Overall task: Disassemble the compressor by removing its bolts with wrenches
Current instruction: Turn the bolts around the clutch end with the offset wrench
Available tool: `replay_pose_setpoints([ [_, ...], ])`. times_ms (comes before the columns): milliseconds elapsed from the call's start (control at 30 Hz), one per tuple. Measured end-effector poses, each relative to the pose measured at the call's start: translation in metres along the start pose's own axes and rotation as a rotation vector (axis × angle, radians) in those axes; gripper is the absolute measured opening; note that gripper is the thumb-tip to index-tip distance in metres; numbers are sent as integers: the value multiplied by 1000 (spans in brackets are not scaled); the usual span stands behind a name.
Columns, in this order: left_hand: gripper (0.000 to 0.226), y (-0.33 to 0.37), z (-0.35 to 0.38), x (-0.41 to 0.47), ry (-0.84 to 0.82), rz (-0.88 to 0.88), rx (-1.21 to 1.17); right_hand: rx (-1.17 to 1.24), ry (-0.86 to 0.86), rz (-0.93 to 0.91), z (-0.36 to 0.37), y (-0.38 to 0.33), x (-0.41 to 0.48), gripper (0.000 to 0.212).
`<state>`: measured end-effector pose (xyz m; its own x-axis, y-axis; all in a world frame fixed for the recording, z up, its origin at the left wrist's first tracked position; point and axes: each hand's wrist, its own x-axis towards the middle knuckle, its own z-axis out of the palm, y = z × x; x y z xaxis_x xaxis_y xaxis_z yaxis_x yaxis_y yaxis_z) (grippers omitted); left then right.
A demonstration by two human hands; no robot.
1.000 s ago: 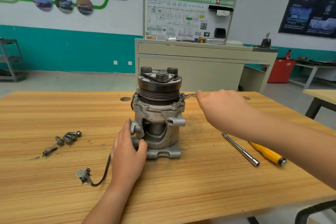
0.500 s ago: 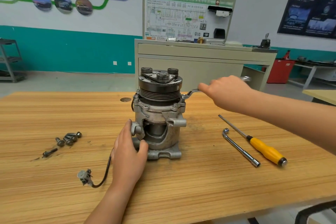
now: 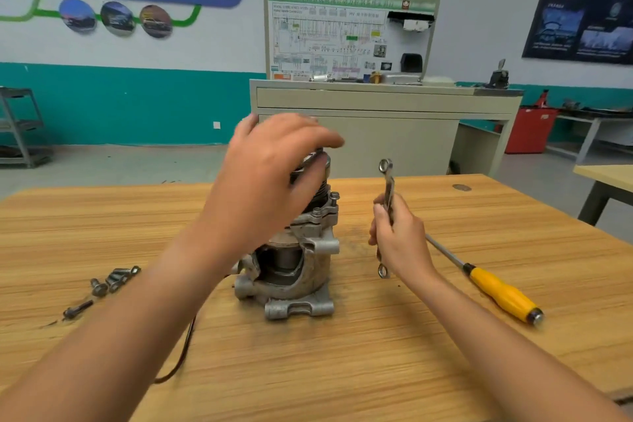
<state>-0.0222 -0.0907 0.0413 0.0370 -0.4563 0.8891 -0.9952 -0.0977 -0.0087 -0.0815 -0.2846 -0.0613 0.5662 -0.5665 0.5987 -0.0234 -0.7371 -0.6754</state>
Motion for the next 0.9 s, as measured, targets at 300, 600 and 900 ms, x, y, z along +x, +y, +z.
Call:
replay_pose_setpoints([
  [300,31,-26,49,54,-975,251,481,145,-31,102,19,17,-41,21],
  [600,22,-36,60,57,-986,239,406,194,-64,177,20,31,-48,22],
  [900,27,-39,62,51,-980,383,554,227,-47,211,19,33,-47,21],
])
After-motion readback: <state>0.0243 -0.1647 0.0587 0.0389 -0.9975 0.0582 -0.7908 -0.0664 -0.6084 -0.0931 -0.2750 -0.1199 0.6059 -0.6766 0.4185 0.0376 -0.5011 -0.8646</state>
